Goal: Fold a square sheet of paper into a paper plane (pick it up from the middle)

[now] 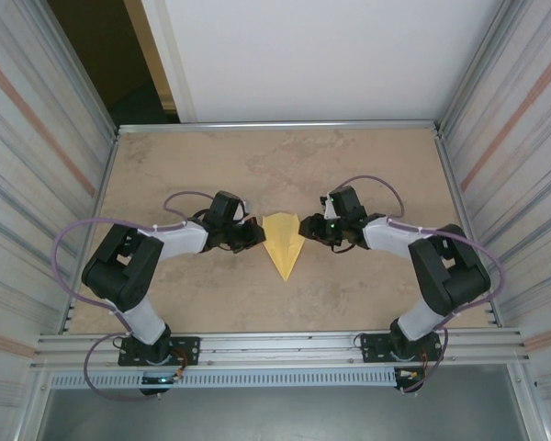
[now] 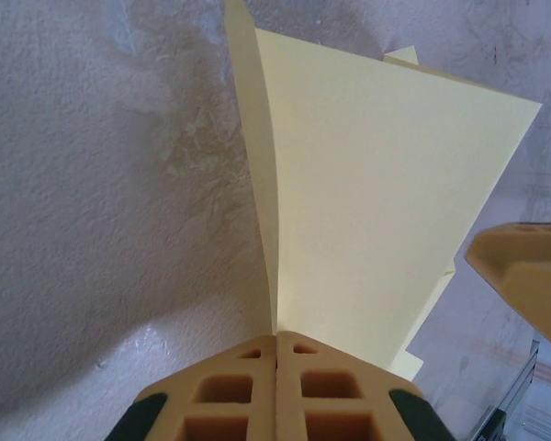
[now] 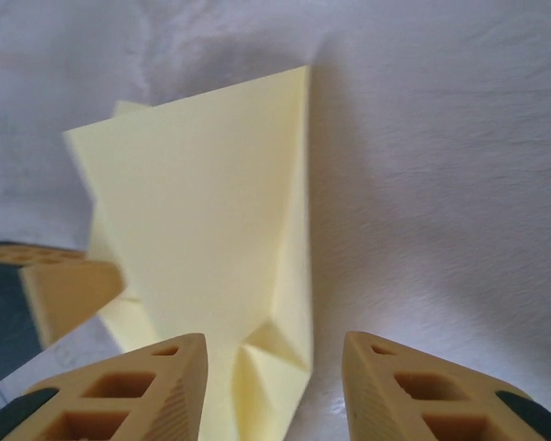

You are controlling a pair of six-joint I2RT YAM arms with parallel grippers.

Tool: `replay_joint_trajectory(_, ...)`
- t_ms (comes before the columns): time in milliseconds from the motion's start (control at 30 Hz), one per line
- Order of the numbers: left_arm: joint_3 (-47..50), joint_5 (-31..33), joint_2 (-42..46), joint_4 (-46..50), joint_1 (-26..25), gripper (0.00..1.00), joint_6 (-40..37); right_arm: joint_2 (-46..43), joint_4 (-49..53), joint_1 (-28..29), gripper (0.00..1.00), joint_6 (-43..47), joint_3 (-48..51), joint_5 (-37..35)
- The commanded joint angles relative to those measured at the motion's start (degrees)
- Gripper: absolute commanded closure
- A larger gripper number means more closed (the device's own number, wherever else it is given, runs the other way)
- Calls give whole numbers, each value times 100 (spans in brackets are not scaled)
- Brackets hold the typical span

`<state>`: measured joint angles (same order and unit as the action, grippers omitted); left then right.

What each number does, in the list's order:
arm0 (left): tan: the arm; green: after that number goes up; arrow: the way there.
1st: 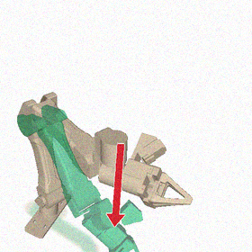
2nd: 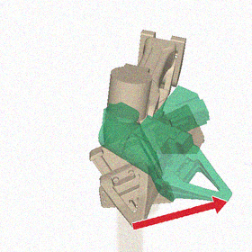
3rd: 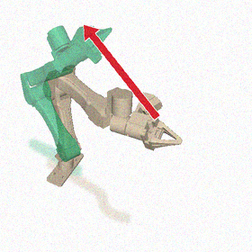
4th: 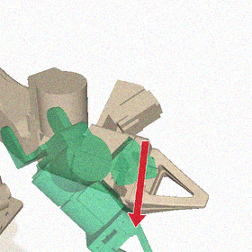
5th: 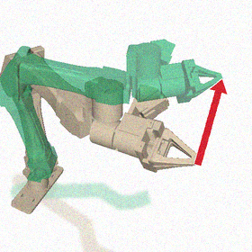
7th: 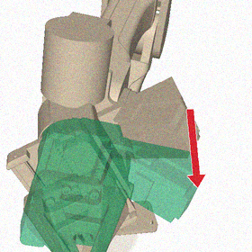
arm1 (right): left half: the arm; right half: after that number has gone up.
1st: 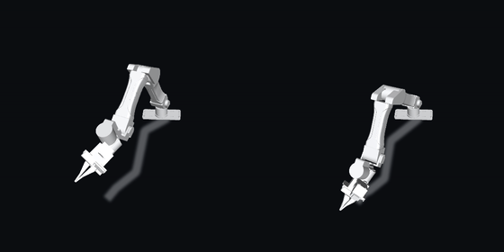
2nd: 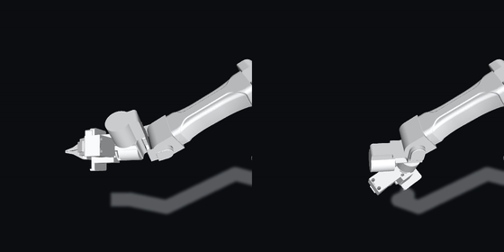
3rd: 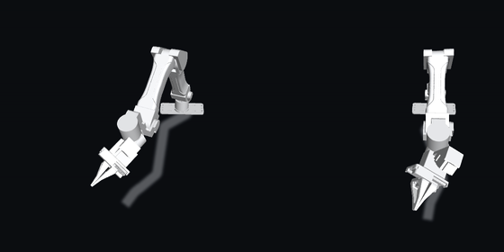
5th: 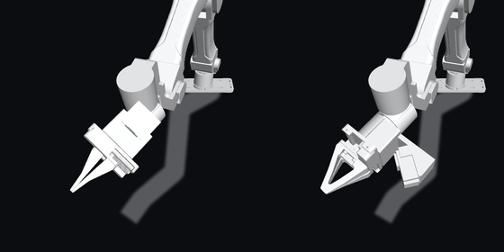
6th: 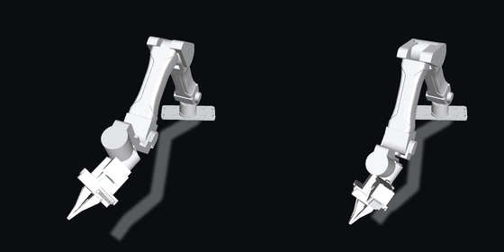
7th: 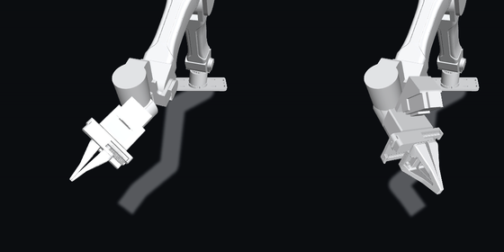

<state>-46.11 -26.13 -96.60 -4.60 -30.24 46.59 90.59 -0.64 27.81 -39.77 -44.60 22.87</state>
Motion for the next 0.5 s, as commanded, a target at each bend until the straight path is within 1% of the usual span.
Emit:
replay_joint_trajectory(0,67,-106,-50,-85,-19,98,-45,-214,471,309,58,176,-29,-276)
replay_joint_trajectory(233,93,-135,-51,-116,-31,98,-44,-254,943,816,59,42,-206,-861)
replay_joint_trajectory(300,102,-160,-44,-153,-31,98,-46,-157,889,885,59,1,-247,-787)
replay_joint_trajectory(400,102,-207,-62,-201,-30,97,-53,65,799,910,60,47,-378,-331)
replay_joint_trajectory(467,93,-212,-70,-207,-30,97,-53,173,850,952,59,66,-495,-231)
